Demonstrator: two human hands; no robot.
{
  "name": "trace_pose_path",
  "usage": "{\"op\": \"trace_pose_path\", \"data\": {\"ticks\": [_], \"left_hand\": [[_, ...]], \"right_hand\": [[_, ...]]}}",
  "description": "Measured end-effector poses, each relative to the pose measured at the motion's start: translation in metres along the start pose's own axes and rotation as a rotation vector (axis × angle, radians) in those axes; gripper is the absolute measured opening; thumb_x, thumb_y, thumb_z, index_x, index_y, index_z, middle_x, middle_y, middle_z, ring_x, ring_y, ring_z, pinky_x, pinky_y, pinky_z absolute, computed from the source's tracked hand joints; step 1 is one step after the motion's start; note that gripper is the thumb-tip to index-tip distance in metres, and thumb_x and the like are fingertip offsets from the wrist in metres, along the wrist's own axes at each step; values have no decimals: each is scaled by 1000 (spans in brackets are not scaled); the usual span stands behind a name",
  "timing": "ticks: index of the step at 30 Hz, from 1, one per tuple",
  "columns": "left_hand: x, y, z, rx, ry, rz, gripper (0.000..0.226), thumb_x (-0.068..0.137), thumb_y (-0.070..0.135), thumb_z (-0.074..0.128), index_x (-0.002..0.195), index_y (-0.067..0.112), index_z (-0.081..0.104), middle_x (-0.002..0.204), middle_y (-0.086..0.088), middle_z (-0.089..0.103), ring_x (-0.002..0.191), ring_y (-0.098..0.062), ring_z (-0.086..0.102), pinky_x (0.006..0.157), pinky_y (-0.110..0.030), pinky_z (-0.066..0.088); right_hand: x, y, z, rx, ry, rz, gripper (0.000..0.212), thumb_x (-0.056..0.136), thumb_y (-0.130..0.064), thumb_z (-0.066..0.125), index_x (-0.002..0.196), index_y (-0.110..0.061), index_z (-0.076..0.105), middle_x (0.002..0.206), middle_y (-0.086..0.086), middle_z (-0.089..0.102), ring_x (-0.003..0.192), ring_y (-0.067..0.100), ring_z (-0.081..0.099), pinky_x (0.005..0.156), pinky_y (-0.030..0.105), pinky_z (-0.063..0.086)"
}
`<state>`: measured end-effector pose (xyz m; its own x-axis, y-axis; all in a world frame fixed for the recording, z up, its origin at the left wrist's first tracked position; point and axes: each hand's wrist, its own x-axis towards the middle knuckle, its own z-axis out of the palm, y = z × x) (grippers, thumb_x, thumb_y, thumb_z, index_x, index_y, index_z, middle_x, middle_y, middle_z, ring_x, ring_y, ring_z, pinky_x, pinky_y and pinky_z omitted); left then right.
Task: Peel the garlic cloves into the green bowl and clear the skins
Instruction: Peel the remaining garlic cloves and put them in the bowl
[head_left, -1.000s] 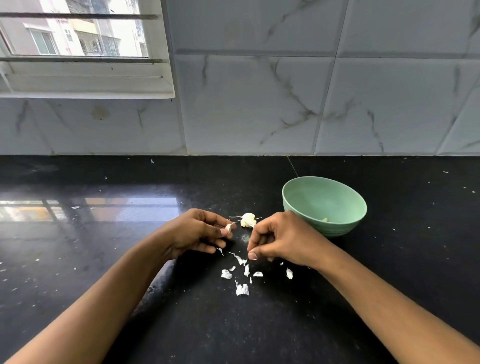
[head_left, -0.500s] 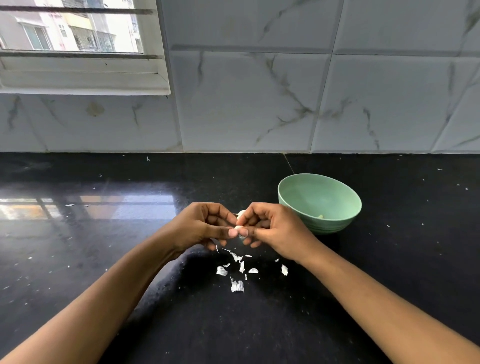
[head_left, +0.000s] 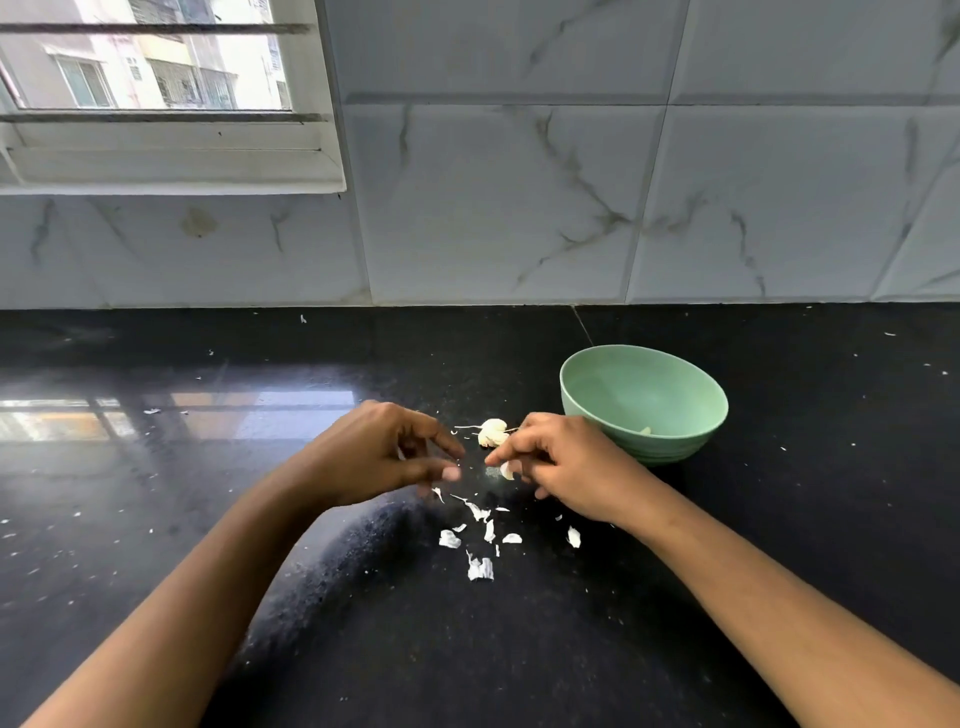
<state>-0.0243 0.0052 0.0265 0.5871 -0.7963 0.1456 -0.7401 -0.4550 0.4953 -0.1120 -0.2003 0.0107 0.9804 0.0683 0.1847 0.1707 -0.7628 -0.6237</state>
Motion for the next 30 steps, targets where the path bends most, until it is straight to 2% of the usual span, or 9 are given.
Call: {"op": "trace_pose_path", "data": {"ticks": [3, 5, 8, 11, 18, 20, 24, 27, 30], "left_hand": [[0, -6, -1, -34, 15, -65, 14, 87, 29, 66, 101, 33, 69, 78, 24, 68, 66, 3, 68, 60, -8, 47], [2, -11, 1, -122, -25, -169, 14, 91, 15, 63, 99, 25, 69, 82, 9, 73, 68, -4, 71, 58, -17, 53], [4, -9, 5, -216, -117, -228, 16, 91, 7, 60, 98, 17, 71, 83, 0, 75, 75, -9, 72, 61, -21, 55], [4, -5, 8, -290, -187, -204, 15, 90, 7, 61, 100, 14, 71, 85, -2, 76, 78, -11, 72, 61, -22, 55], [6, -12, 4, -344, 92, -133, 17, 83, 9, 71, 96, 20, 71, 83, 0, 75, 68, -17, 72, 53, -22, 53], [6, -12, 8, -284, 95, -131, 3, 79, 19, 75, 79, 19, 72, 71, 1, 74, 58, -13, 69, 50, -14, 45], [7, -17, 14, -14, 93, -149, 41, 72, 60, 64, 59, 22, 62, 54, 8, 67, 44, -3, 59, 51, -16, 45], [10, -26, 17, 190, 177, -115, 53, 69, 81, 48, 77, 33, 68, 61, 21, 63, 61, 4, 59, 61, -26, 49], [12, -30, 17, 355, 162, -106, 53, 73, 76, 41, 107, 43, 64, 93, 27, 56, 96, 2, 50, 71, -25, 41]], "right_hand": [[0, 0, -2, -83, 5, 4, 18, 91, -8, 55, 95, -17, 70, 80, -17, 49, 69, -4, 50, 71, 14, 44], [-1, 2, -4, -126, -20, 60, 15, 94, -11, 50, 93, -20, 62, 78, -15, 48, 71, 0, 49, 68, 18, 38], [-3, 4, -3, -142, -97, 158, 11, 95, -14, 48, 90, -21, 55, 74, -13, 52, 73, 9, 55, 70, 29, 48], [-4, 1, 0, 48, -145, 183, 12, 92, -7, 55, 89, -16, 62, 72, -5, 61, 64, 8, 61, 63, 24, 56], [-3, 1, -9, 193, 27, 105, 8, 82, -6, 70, 88, -10, 69, 75, 2, 71, 66, 10, 68, 64, 20, 56], [-3, 2, -2, 86, -8, 80, 7, 81, -10, 72, 87, -13, 71, 71, -5, 68, 61, 2, 62, 62, 16, 50], [-2, 2, 5, -96, 68, 9, 6, 81, -16, 73, 87, -18, 71, 69, -16, 60, 63, -3, 54, 64, 14, 40], [-3, -2, 2, -101, 244, -90, 4, 82, -18, 71, 84, -18, 68, 70, -20, 59, 66, -3, 56, 64, 14, 41], [1, -1, 10, -292, 125, -144, 3, 85, -18, 66, 88, -16, 65, 86, -4, 64, 81, 16, 60, 69, 27, 40]]}}
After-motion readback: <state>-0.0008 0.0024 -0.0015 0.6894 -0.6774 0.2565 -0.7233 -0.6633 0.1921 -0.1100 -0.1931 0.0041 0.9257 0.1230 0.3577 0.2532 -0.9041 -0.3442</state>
